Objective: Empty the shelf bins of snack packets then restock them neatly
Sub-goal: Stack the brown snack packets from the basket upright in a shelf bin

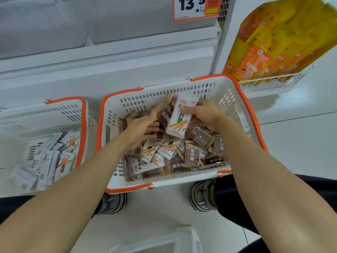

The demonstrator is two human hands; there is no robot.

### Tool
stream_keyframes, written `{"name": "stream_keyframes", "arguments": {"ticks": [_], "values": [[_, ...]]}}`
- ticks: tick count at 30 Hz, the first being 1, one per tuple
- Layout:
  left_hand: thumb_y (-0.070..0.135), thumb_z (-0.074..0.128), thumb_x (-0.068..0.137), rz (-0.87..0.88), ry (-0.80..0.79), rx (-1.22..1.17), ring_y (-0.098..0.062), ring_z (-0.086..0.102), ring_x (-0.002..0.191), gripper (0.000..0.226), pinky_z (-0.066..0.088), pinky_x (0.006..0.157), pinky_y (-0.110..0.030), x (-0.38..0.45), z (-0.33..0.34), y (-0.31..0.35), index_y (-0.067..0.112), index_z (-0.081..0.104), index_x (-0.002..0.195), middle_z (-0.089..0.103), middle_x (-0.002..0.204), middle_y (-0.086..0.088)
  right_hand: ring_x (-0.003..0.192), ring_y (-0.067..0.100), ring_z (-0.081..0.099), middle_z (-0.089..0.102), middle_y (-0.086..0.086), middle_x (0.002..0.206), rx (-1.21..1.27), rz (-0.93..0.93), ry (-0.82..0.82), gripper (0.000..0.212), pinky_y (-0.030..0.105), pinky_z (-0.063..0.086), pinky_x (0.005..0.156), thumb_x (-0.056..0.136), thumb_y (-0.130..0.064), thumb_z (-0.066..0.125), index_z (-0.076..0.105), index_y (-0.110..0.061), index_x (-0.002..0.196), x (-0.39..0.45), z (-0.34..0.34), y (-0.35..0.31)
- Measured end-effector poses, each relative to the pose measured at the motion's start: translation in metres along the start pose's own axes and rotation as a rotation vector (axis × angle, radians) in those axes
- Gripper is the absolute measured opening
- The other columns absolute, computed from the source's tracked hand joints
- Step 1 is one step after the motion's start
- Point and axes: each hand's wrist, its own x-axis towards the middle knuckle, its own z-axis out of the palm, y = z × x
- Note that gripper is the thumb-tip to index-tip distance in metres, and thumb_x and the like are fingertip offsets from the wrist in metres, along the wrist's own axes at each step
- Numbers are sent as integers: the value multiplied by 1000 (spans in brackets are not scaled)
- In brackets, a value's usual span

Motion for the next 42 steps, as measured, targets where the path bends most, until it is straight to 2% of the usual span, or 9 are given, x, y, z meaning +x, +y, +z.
{"name": "stream_keyframes", "arguments": {"ticks": [5,10,14,18,22,27,32,35,42], "values": [[35,76,85,-8,-18,148,-24,73,100,43,60,87,-44,-15,-17,-23,15,68,122,76,110,-2,101,26,73,76,9,107,173,87,-298,22,45,59,91,95,-18,69,68,-6,113,9,55,18],[27,72,92,-161,282,417,-19,68,92,43,53,64,-27,-20,-49,-65,8,64,130,69,123,-9,62,19,59,64,8,89,-280,467,24,30,28,57,54,92,-21,71,63,-2,116,26,83,62],[32,73,91,-203,221,502,-23,69,92,44,57,68,-32,-16,-46,-78,10,65,128,72,117,-11,76,25,66,64,9,86,-449,492,164,30,37,62,76,83,-25,81,58,-7,88,19,98,93],[37,73,89,-265,239,497,-24,67,99,43,57,86,-38,-12,-42,-92,16,67,126,71,119,-7,84,24,67,68,10,98,-45,531,346,42,42,62,81,73,-21,89,63,-5,102,18,121,116],[36,67,94,-297,294,374,-22,59,96,45,48,78,-31,-10,-33,-97,13,63,133,67,126,-9,63,17,60,60,10,87,325,639,416,51,27,55,49,77,-11,87,54,-6,115,22,125,116],[22,71,93,-284,439,62,-19,57,90,38,44,66,-25,-4,-28,-93,4,65,126,68,126,-12,38,9,58,74,10,86,198,732,342,47,17,39,34,77,-13,87,62,-4,116,28,122,123],[8,80,83,-316,422,0,-23,67,108,41,50,74,-28,-6,-22,-90,3,65,121,69,124,-9,61,12,65,71,5,70,-69,775,37,13,25,52,52,87,-4,76,64,-7,91,17,123,114],[11,83,80,-336,382,28,-21,69,96,44,52,67,-28,-8,-26,-90,3,65,120,70,122,-11,71,20,69,69,11,86,-39,735,39,21,31,61,59,87,-3,75,64,-3,105,17,128,113],[8,75,88,-344,309,130,-26,69,102,41,57,93,-45,-21,-33,-88,10,63,127,70,122,-10,88,28,75,74,15,102,184,622,110,42,39,64,69,78,-20,87,64,-4,110,23,159,106]]}}
